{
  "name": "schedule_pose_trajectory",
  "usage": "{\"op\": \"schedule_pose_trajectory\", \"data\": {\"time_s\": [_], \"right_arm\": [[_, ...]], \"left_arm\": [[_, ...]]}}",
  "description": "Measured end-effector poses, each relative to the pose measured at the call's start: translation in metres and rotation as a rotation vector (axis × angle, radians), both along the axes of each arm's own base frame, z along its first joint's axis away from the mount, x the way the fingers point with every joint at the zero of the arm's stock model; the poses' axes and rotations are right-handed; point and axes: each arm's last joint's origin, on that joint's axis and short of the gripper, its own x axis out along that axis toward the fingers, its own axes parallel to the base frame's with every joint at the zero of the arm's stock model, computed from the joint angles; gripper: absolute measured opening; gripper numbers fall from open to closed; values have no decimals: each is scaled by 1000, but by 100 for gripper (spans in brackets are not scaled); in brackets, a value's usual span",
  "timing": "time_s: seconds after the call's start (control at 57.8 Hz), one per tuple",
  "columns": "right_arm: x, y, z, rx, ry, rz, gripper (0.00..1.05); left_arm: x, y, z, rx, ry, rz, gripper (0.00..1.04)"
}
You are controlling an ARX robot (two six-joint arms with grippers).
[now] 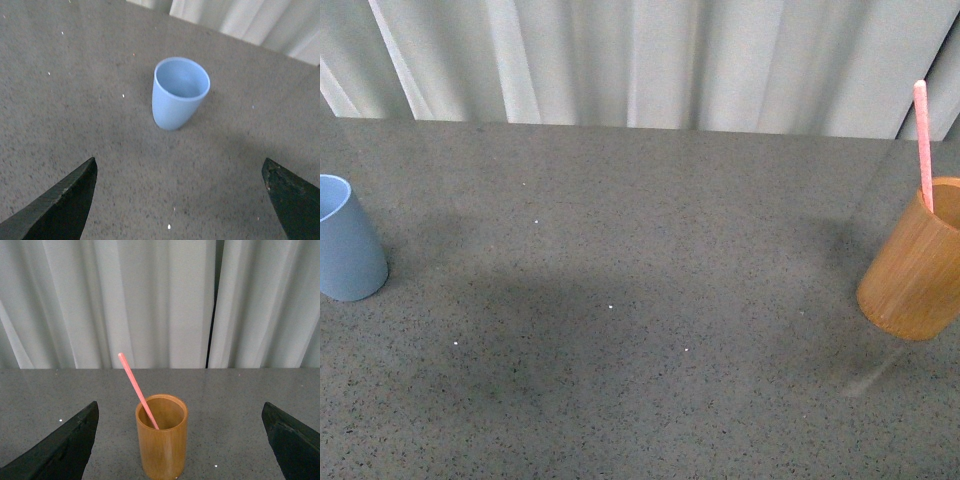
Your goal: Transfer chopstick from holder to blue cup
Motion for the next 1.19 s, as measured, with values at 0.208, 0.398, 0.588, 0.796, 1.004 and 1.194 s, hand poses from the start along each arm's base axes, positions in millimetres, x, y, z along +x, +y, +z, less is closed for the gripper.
{"op": "schedule_pose_trajectory", "data": {"time_s": [0.208,0.398,0.588,0.796,1.004,1.194], "right_arm": [[0,0,0,0,0,0,95],[0,0,0,0,0,0,95],[0,0,0,0,0,0,95],[0,0,0,0,0,0,95],[0,0,0,0,0,0,95],[0,0,0,0,0,0,95]], "left_arm": [[50,24,28,34,203,-58,98],[112,40,40,84,424,-171,98],[150,46,49,151,469,-230,98],[180,48,32,177,558,-228,98],[194,47,15,188,618,-221,98],[205,44,5,199,643,-218,98]]}}
